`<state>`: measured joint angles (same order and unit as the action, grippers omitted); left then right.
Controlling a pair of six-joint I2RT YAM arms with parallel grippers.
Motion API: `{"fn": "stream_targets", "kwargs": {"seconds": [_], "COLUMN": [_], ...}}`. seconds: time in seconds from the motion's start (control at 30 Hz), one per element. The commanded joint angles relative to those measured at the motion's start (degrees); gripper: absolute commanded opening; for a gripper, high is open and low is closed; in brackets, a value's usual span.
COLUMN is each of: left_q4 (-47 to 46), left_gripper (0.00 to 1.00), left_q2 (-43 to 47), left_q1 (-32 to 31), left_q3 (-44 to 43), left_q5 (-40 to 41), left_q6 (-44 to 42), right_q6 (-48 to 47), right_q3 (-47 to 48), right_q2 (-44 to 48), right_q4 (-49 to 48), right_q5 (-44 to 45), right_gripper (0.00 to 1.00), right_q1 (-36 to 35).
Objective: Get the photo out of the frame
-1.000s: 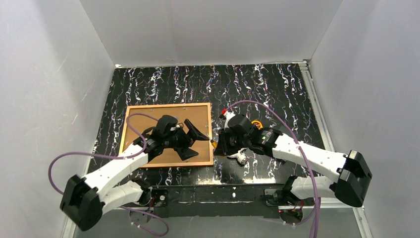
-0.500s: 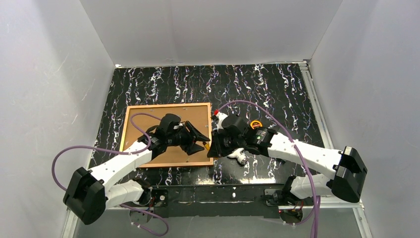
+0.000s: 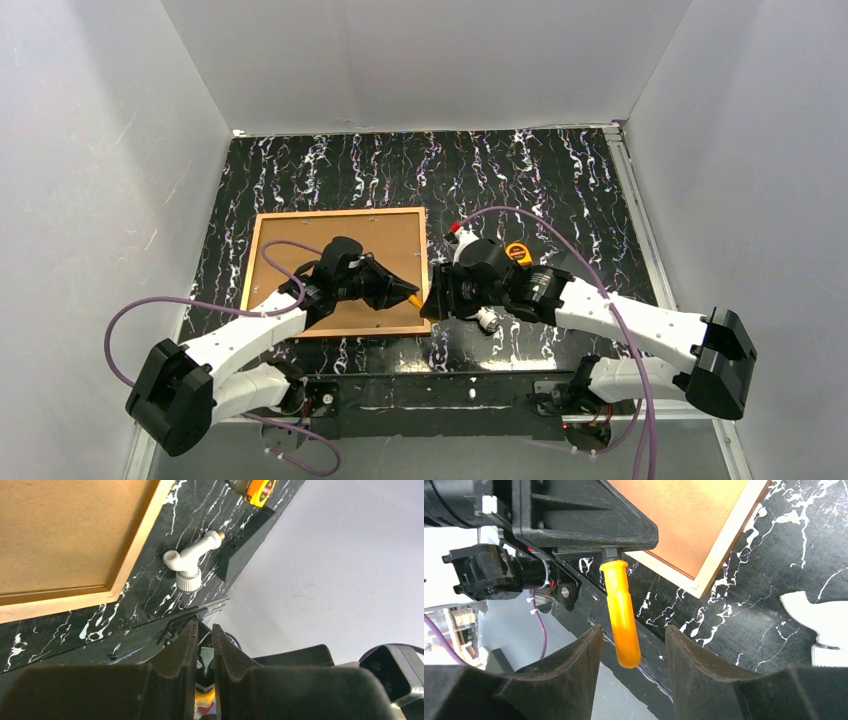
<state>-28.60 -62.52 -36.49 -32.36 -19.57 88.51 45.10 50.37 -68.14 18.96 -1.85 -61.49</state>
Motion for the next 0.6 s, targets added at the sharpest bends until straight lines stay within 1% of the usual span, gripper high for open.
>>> {"fn": "stream_targets", "kwargs": {"seconds": [0.0,0.07,0.17,0.27,0.3,0.33,0.37,0.4,0.43,0.5,0.53,0.57], "left_q4": [-0.8,-2.3,-4.2,-5.5,-5.5,-5.2,-4.8,-4.1,-3.2,-0.6,2.4,6.7], "left_gripper": [0.0,0.0,0.0,0.0,0.0,0.0,0.0,0.0,0.0,0.0,0.14,0.37], "left_q2": [1.9,1.6,1.2,1.2,1.2,1.2,1.2,1.4,1.6,2.2,2.6,3.7], "left_q1": [0.7,0.9,1.2,1.3,1.3,1.3,1.4,1.3,1.4,1.9,2.4,3.4], "left_q3": [2.5,3.1,3.5,4.0,4.0,4.0,4.0,4.0,4.0,4.2,3.8,2.8], "left_q5": [1.6,1.4,0.6,0.5,0.4,0.1,0.0,-0.2,-0.2,-0.3,-0.5,-0.3], "left_q6": [5.6,7.3,8.7,9.6,9.5,9.3,8.8,8.3,7.5,5.3,3.3,-0.2], "right_q6": [2.7,2.2,1.8,1.1,0.9,0.9,0.9,0.9,0.9,0.9,1.1,1.9], "right_q3": [-0.1,0.5,1.3,3.2,3.5,3.7,3.8,4.0,4.4,5.7,6.2,6.7], "right_q2": [0.5,-0.9,-3.1,-5.5,-6.0,-6.3,-6.4,-6.5,-6.8,-7.6,-7.9,-8.4], "right_q4": [-4.2,-5.1,-7.1,-6.6,-6.6,-6.7,-6.7,-6.3,-5.6,-3.7,-2.4,-0.9], "right_q5": [1.6,1.1,0.3,-0.5,-0.5,-0.3,0.2,0.8,1.5,3.9,5.4,7.0], "right_gripper": [0.57,0.57,0.52,0.49,0.46,0.39,0.27,0.13,0.01,0.01,0.01,0.01], "right_q1": [-0.1,-0.1,-0.1,-0.1,-0.1,-0.1,-0.1,-0.1,-0.1,-0.1,-0.1,-0.2]}}
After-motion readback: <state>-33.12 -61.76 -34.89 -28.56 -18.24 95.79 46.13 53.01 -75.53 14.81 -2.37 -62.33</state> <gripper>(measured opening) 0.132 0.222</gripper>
